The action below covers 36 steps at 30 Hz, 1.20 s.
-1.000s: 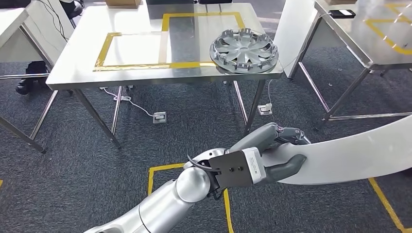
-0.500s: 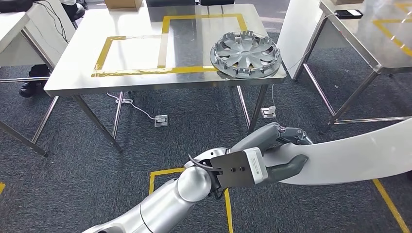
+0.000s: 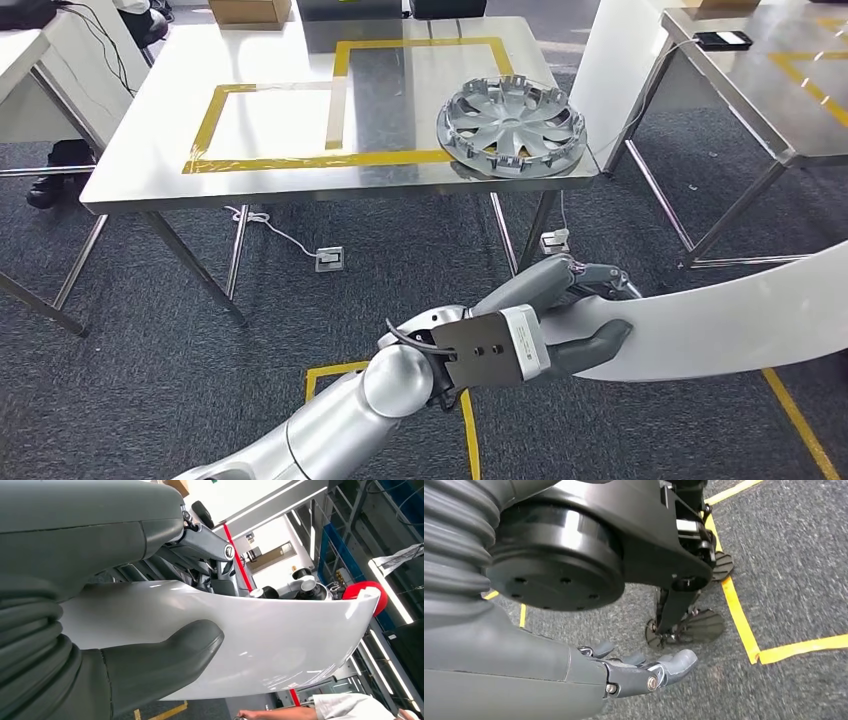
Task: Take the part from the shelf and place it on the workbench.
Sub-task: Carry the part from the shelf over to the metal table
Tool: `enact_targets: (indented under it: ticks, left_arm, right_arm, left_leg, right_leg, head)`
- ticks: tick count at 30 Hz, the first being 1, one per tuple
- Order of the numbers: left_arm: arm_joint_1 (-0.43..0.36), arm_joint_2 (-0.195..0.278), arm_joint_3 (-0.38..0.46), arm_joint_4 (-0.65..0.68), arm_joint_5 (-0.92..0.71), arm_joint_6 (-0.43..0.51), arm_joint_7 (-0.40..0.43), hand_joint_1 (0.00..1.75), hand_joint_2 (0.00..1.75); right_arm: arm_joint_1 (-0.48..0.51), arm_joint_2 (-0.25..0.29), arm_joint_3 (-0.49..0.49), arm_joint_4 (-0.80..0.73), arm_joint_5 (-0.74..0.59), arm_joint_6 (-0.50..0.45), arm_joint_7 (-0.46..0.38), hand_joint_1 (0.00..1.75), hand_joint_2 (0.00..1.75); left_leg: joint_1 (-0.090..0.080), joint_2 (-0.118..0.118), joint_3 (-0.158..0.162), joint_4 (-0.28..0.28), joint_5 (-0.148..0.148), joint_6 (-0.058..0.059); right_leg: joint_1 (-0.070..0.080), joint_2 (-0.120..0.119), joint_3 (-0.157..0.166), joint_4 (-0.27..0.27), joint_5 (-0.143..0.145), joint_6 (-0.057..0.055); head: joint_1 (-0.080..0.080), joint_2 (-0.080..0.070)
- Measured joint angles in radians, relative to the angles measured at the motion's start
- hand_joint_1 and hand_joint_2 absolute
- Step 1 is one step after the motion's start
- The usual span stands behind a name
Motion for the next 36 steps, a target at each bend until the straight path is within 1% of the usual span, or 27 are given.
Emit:
enact_targets:
  ticks: [1, 2, 4, 5, 6, 7, 9, 10, 11, 12, 14, 16, 17, 19, 20, 21, 22, 23, 24, 25, 26, 27, 30, 32, 33, 35, 36]
  left_arm:
    - [-0.001, 0.0, 0.0, 0.0, -0.001, -0.001, -0.001, 1.75, 1.75]
    - [-0.001, -0.001, 0.0, -0.001, -0.002, -0.001, -0.002, 1.75, 1.75]
    - [-0.001, 0.0, 0.0, 0.001, -0.002, -0.003, -0.003, 1.75, 1.75]
    - [0.001, 0.0, 0.0, 0.002, -0.003, -0.003, -0.003, 1.75, 1.75]
    - [0.001, 0.0, 0.0, 0.002, -0.003, -0.003, -0.003, 1.75, 1.75]
    - [0.002, 0.0, 0.0, 0.003, -0.003, -0.003, -0.003, 1.75, 1.75]
    - [0.001, 0.0, 0.0, 0.003, -0.003, -0.003, -0.003, 1.75, 1.75]
    - [0.0, 0.0, 0.0, 0.002, -0.003, -0.003, -0.003, 1.75, 1.75]
    - [0.0, 0.0, 0.0, 0.002, -0.003, -0.003, -0.003, 1.75, 1.75]
    - [0.0, 0.001, 0.0, 0.002, -0.003, -0.003, -0.002, 1.75, 1.75]
    - [-0.001, 0.0, 0.0, 0.001, -0.003, -0.003, -0.003, 1.75, 1.75]
    - [-0.003, 0.0, 0.0, -0.001, -0.003, -0.003, -0.004, 1.75, 1.75]
    - [-0.004, 0.0, 0.0, -0.002, -0.004, -0.003, -0.004, 1.75, 1.75]
    - [-0.003, 0.001, 0.0, 0.0, -0.004, -0.003, -0.004, 1.75, 1.75]
    - [-0.001, 0.002, 0.0, 0.001, -0.004, -0.003, -0.004, 1.75, 1.75]
    - [0.001, 0.002, 0.0, 0.003, -0.004, -0.003, -0.003, 1.75, 1.75]
    - [0.002, 0.002, 0.0, 0.004, -0.004, -0.002, -0.003, 1.75, 1.75]
    - [0.002, 0.002, 0.0, 0.004, -0.004, -0.002, -0.003, 1.75, 1.75]
    - [0.002, 0.002, 0.001, 0.004, -0.004, -0.001, -0.003, 1.75, 1.75]
    - [0.001, 0.002, 0.001, 0.003, -0.004, -0.001, -0.003, 1.75, 1.75]
    - [0.001, 0.001, 0.001, 0.003, -0.005, 0.0, -0.003, 1.75, 1.75]
    - [0.0, 0.001, 0.001, 0.003, -0.005, 0.0, -0.003, 1.75, 1.75]
    - [-0.001, 0.0, 0.001, 0.001, -0.006, 0.0, -0.002, 1.75, 1.75]
    - [-0.003, -0.001, 0.001, 0.0, -0.006, 0.0, -0.002, 1.75, 1.75]
    - [-0.004, 0.0, 0.001, 0.0, -0.006, 0.0, -0.002, 1.75, 1.75]
    - [-0.004, 0.0, 0.001, 0.001, -0.006, 0.0, -0.001, 1.75, 1.75]
    - [-0.002, 0.0, 0.001, 0.003, -0.006, 0.0, -0.001, 1.75, 1.75]
  right_arm:
    - [-0.001, 0.0, 0.0, 0.0, 0.0, 0.0, 0.0, 0.0, 1.75]
    - [-0.001, 0.0, 0.0, 0.0, -0.001, 0.0, 0.0, 0.0, 1.75]
    - [0.001, 0.001, 0.0, 0.0, -0.002, 0.0, 0.0, 0.0, 1.75]
    - [0.002, 0.001, 0.0, 0.0, -0.002, 0.0, 0.001, 0.0, 1.75]
    - [0.003, 0.001, 0.0, 0.0, -0.002, 0.0, 0.0, 0.0, 1.75]
    - [0.004, 0.001, 0.0, 0.0, -0.002, 0.0, 0.0, 0.0, 1.75]
    - [0.005, 0.001, 0.0, 0.0, -0.001, 0.0, -0.001, 0.0, 1.75]
    - [0.004, 0.001, 0.0, 0.0, -0.001, 0.0, -0.002, 0.0, 1.75]
    - [0.004, 0.001, 0.0, 0.0, 0.0, 0.0, -0.002, 0.0, 1.75]
    - [0.004, 0.001, 0.0, 0.0, 0.0, 0.0, -0.002, 0.0, 1.75]
    - [0.003, 0.002, 0.0, 0.0, 0.001, 0.0, -0.002, 0.0, 1.75]
    - [0.003, 0.002, 0.0, 0.0, 0.001, 0.0, -0.004, 0.0, 1.75]
    - [0.003, 0.002, 0.0, 0.0, 0.001, 0.0, -0.004, 0.0, 1.75]
    - [0.003, 0.002, 0.0, 0.0, 0.001, 0.0, -0.001, 0.0, 1.75]
    - [0.003, 0.002, 0.0, 0.0, 0.001, 0.0, 0.0, 0.0, 1.75]
    - [0.004, 0.002, 0.0, 0.0, 0.001, 0.0, 0.002, 0.0, 1.75]
    - [0.004, 0.002, 0.0, 0.0, 0.001, 0.0, 0.002, 0.0, 1.75]
    - [0.005, 0.003, 0.0, 0.0, 0.001, 0.0, 0.002, 0.0, 1.75]
    - [0.005, 0.003, 0.0, 0.0, 0.001, 0.0, 0.004, 0.0, 1.75]
    - [0.004, 0.004, 0.0, 0.0, 0.001, 0.0, 0.006, 0.0, 1.75]
    - [0.003, 0.005, 0.0, 0.0, 0.001, 0.0, 0.008, 0.0, 1.75]
    - [0.003, 0.006, 0.0, 0.0, 0.001, 0.0, 0.01, 0.0, 1.75]
    - [0.0, 0.007, 0.0, 0.0, 0.001, 0.0, 0.012, 0.0, 1.75]
    - [-0.002, 0.007, 0.0, 0.0, 0.001, 0.0, 0.012, 0.0, 1.75]
    - [-0.001, 0.007, 0.0, 0.0, 0.001, 0.0, 0.012, 0.0, 1.75]
    - [0.0, 0.008, 0.0, 0.0, 0.001, 0.0, 0.012, 0.0, 1.75]
    - [0.002, 0.008, 0.0, 0.0, 0.001, 0.0, 0.012, 0.0, 1.75]
  left_leg:
    - [0.002, 0.0, 0.006, -0.003, -0.003, 0.006]
    - [0.004, 0.001, 0.012, -0.006, -0.006, 0.011]
    - [0.002, 0.003, 0.02, -0.006, -0.016, 0.017]
    - [0.001, 0.003, 0.025, -0.006, -0.021, 0.018]
    - [0.001, 0.002, 0.032, -0.006, -0.027, 0.018]
    - [0.001, 0.0, 0.04, -0.006, -0.034, 0.016]
    - [0.001, -0.001, 0.058, -0.005, -0.05, 0.01]
    - [-0.001, -0.001, 0.063, -0.004, -0.058, 0.005]
    - [-0.003, -0.002, 0.066, -0.003, -0.064, -0.001]
    - [-0.005, -0.002, 0.067, -0.004, -0.068, -0.007]
    - [-0.006, -0.002, 0.072, -0.007, -0.075, -0.017]
    - [-0.004, 0.0, 0.067, 0.021, -0.092, -0.028]
    - [-0.003, 0.001, 0.048, 0.064, -0.109, -0.032]
    - [-0.001, 0.003, -0.027, 0.196, -0.152, -0.038]
    - [0.0, 0.003, -0.067, 0.253, -0.163, -0.039]
    - [0.0, 0.003, -0.095, 0.281, -0.155, -0.039]
    - [0.0, 0.003, -0.103, 0.269, -0.126, -0.037]
    - [-0.001, 0.003, -0.093, 0.22, -0.081, -0.034]
    - [-0.001, 0.003, -0.071, 0.149, -0.031, -0.029]
    - [-0.004, 0.003, -0.045, 0.083, 0.003, -0.024]
    - [-0.005, 0.003, -0.026, 0.034, 0.02, -0.02]
    - [-0.007, 0.003, -0.015, 0.009, 0.021, -0.016]
    - [-0.007, -0.001, -0.005, -0.005, 0.008, -0.004]
    - [-0.002, 0.0, 0.009, -0.016, 0.004, 0.006]
    - [-0.001, 0.001, 0.016, -0.019, 0.001, 0.009]
    - [0.0, 0.003, 0.026, -0.019, -0.011, 0.014]
    - [0.0, 0.002, 0.031, -0.019, -0.017, 0.013]
  right_leg:
    - [-0.001, 0.0, -0.011, 0.026, -0.013, 0.005]
    - [-0.001, -0.001, -0.036, 0.074, -0.032, 0.008]
    - [-0.002, -0.001, -0.121, 0.21, -0.076, 0.013]
    - [-0.002, -0.001, -0.162, 0.261, -0.081, 0.015]
    - [-0.003, -0.001, -0.187, 0.28, -0.066, 0.015]
    - [-0.003, -0.001, -0.192, 0.258, -0.03, 0.015]
    - [-0.004, -0.002, -0.155, 0.13, 0.064, 0.012]
    - [-0.003, -0.003, -0.132, 0.068, 0.092, 0.008]
    - [-0.001, -0.003, -0.116, 0.027, 0.105, 0.003]
    - [0.002, -0.003, -0.109, 0.01, 0.104, -0.003]
    - [0.003, -0.002, -0.104, 0.006, 0.094, -0.016]
    - [-0.001, -0.001, -0.09, 0.001, 0.087, -0.03]
    - [-0.003, -0.002, -0.081, -0.001, 0.083, -0.036]
    - [-0.002, -0.002, -0.066, -0.002, 0.07, -0.044]
    - [-0.002, -0.002, -0.059, -0.001, 0.064, -0.045]
    - [-0.002, -0.001, -0.05, -0.001, 0.057, -0.045]
    - [-0.001, 0.0, -0.04, -0.001, 0.05, -0.044]
    - [-0.001, 0.001, -0.029, -0.001, 0.042, -0.043]
    - [-0.001, 0.002, -0.019, -0.001, 0.034, -0.041]
    - [0.0, 0.003, -0.011, 0.0, 0.025, -0.037]
    - [0.001, 0.004, -0.007, 0.0, 0.018, -0.032]
    - [0.002, 0.004, -0.006, -0.001, 0.012, -0.027]
    - [0.001, 0.001, 0.001, -0.004, 0.001, -0.009]
    - [0.0, 0.0, -0.018, 0.043, -0.023, 0.002]
    - [-0.001, 0.0, -0.05, 0.1, -0.044, 0.006]
    - [-0.003, 0.0, -0.139, 0.233, -0.082, 0.012]
    - [-0.005, 0.0, -0.174, 0.271, -0.079, 0.014]
  head:
    - [0.001, 0.0]
    - [0.003, 0.0]
    - [0.006, 0.0]
    - [0.006, 0.0]
    - [0.006, 0.0]
    - [0.006, 0.0]
    - [0.007, 0.0]
    - [0.008, 0.0]
    - [0.008, 0.0]
    - [0.008, 0.0]
    - [0.006, 0.0]
    - [0.004, 0.0]
    - [0.003, 0.0]
    - [0.0, 0.0]
    - [0.0, 0.0]
    - [0.0, 0.0]
    - [0.0, 0.0]
    - [0.0, 0.0]
    - [0.0, 0.0]
    - [-0.001, 0.0]
    - [-0.001, 0.0]
    - [-0.001, 0.0]
    - [0.0, 0.0]
    - [0.003, 0.0]
    - [0.005, 0.0]
    - [0.007, 0.0]
    - [0.007, 0.0]
